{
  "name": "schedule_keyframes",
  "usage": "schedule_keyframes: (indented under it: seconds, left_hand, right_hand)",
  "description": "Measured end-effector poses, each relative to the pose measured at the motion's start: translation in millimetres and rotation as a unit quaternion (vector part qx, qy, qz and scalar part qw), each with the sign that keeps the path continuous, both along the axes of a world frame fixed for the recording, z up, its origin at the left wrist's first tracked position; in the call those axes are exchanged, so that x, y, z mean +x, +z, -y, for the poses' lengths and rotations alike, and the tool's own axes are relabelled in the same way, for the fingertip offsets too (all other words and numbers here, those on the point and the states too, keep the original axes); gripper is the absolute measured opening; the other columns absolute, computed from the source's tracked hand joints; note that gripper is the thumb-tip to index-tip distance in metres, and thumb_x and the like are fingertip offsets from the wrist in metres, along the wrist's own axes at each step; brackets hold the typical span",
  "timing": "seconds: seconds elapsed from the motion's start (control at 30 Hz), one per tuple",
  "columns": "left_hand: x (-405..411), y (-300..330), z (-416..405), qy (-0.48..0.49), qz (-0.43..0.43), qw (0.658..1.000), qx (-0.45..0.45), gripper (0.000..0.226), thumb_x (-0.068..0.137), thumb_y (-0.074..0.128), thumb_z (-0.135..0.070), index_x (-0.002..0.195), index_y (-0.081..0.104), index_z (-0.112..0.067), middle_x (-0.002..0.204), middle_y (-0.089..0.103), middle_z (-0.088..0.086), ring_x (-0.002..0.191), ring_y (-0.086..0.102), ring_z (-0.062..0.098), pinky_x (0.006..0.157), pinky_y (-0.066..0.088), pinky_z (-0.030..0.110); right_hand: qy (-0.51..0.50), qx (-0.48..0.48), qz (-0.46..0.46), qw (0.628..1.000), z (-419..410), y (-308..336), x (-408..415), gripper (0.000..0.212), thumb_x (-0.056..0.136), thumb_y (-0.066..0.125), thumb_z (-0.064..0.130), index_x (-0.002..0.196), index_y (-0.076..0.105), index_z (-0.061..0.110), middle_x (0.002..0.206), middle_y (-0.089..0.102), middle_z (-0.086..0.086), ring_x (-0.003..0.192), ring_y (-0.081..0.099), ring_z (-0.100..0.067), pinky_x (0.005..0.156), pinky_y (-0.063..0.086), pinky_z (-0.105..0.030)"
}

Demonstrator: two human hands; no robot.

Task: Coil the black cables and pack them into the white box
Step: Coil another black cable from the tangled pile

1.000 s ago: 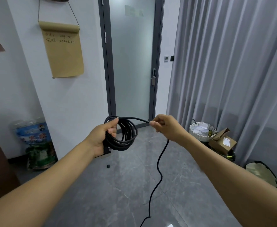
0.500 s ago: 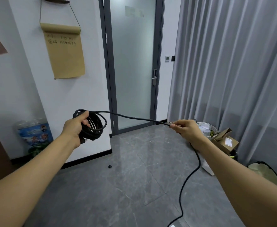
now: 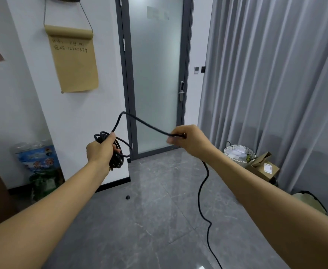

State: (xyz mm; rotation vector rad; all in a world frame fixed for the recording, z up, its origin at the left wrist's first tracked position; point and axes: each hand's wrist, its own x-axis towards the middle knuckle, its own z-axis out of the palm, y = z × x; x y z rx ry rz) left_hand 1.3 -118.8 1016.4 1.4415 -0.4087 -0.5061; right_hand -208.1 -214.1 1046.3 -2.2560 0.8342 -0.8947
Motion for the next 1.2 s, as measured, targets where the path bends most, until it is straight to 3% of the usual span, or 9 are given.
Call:
schedule_keyframes:
  seconds: [0.1, 0.2, 0.3, 0.43, 0.6, 0.77, 0.9, 1.07, 1.2]
  left_hand:
    - [2.3, -4.6, 0.1, 0.008, -0.039, 0.999, 0.020, 0.034, 0.088, 0.062, -0.034, 0.063, 0.051, -0.013, 0.063, 0.057, 0.002, 0.057, 0.053, 0.018, 0.060, 0.043, 0.030]
    - [3.2, -7.1, 1.3, 0.011, -0.066, 0.998, 0.021, 0.035, 0.087, 0.063, -0.036, 0.063, 0.051, -0.013, 0.063, 0.058, 0.002, 0.058, 0.054, 0.019, 0.061, 0.044, 0.030]
    - [4.7, -6.2, 3.2, 0.015, -0.066, 0.998, 0.014, 0.035, 0.086, 0.064, -0.037, 0.063, 0.052, -0.013, 0.064, 0.058, 0.002, 0.059, 0.056, 0.019, 0.063, 0.045, 0.031]
    - [0.4, -3.2, 6.2, 0.012, -0.056, 0.998, 0.010, 0.036, 0.087, 0.063, -0.037, 0.062, 0.051, -0.013, 0.063, 0.058, 0.002, 0.057, 0.055, 0.018, 0.061, 0.044, 0.030]
    - [-2.7, -3.4, 5.4, 0.011, -0.049, 0.999, 0.010, 0.036, 0.088, 0.062, -0.035, 0.062, 0.051, -0.013, 0.063, 0.057, 0.002, 0.056, 0.054, 0.018, 0.058, 0.043, 0.029]
    - [-2.2, -1.2, 3.6, 0.014, -0.046, 0.999, 0.002, 0.036, 0.087, 0.064, -0.035, 0.062, 0.051, -0.013, 0.062, 0.056, 0.002, 0.056, 0.054, 0.018, 0.064, 0.045, 0.031]
    - [-3.0, 3.5, 3.8, 0.017, -0.038, 0.999, -0.002, 0.038, 0.088, 0.062, -0.037, 0.062, 0.050, -0.013, 0.062, 0.059, 0.003, 0.057, 0.054, 0.019, 0.060, 0.044, 0.030]
    - [-3.8, 10.4, 4.6, 0.020, -0.052, 0.998, -0.023, 0.035, 0.088, 0.062, -0.035, 0.063, 0.051, -0.015, 0.034, 0.053, -0.011, 0.057, 0.055, 0.015, 0.069, 0.047, 0.033]
    - [-4.2, 10.4, 7.2, 0.037, -0.043, 0.998, -0.021, 0.035, 0.089, 0.061, -0.036, 0.063, 0.051, -0.014, 0.042, 0.058, -0.006, 0.057, 0.056, 0.016, 0.066, 0.047, 0.032]
  right_hand:
    - [-0.033, 0.087, 0.115, 0.989, 11.2, -7.4, -6.5, 0.016, 0.086, 0.066, 0.021, 0.073, 0.067, 0.014, 0.043, 0.041, 0.013, 0.042, 0.036, -0.002, 0.048, 0.031, -0.015]
    - [-0.062, 0.145, 0.179, 0.971, 17.8, -12.6, -11.2, 0.019, 0.088, 0.064, 0.017, 0.090, 0.071, -0.001, 0.042, 0.040, 0.012, 0.037, 0.037, -0.003, 0.045, 0.034, -0.017]
    - [-0.104, 0.170, 0.195, 0.960, 25.6, -16.3, -15.9, 0.021, 0.091, 0.061, 0.018, 0.096, 0.069, 0.000, 0.037, 0.038, 0.010, 0.034, 0.034, -0.005, 0.043, 0.040, -0.016]
    - [-0.114, 0.196, 0.200, 0.953, 33.7, -21.9, -16.8, 0.031, 0.096, 0.052, 0.025, 0.099, 0.067, -0.002, 0.055, 0.033, -0.004, 0.047, 0.029, -0.014, 0.045, 0.032, -0.024]
    - [-0.163, 0.173, 0.168, 0.957, 42.9, -19.7, -22.0, 0.034, 0.098, 0.048, 0.023, 0.097, 0.063, -0.008, 0.056, 0.031, -0.003, 0.050, 0.028, -0.015, 0.050, 0.031, -0.028]
    - [-0.235, 0.059, 0.099, 0.965, 53.4, -20.8, -33.0, 0.024, 0.093, 0.056, 0.025, 0.091, 0.059, 0.001, 0.076, 0.057, -0.011, 0.069, 0.052, -0.024, 0.063, 0.042, -0.032]
    - [-0.245, 0.044, 0.067, 0.966, 55.4, -20.2, -39.0, 0.029, 0.095, 0.053, 0.028, 0.075, 0.058, 0.007, 0.061, 0.053, -0.006, 0.062, 0.052, -0.028, 0.066, 0.049, -0.041]
    - [-0.231, 0.049, -0.038, 0.971, 51.2, -16.6, -42.1, 0.040, 0.097, 0.047, 0.034, 0.065, 0.053, 0.010, 0.047, 0.044, 0.009, 0.048, 0.040, -0.016, 0.060, 0.038, -0.030]
    - [-0.181, 0.062, -0.049, 0.980, 47.1, -14.1, -40.5, 0.040, 0.096, 0.051, 0.029, 0.061, 0.049, 0.008, 0.030, 0.043, 0.018, 0.045, 0.031, -0.014, 0.051, 0.028, -0.025]
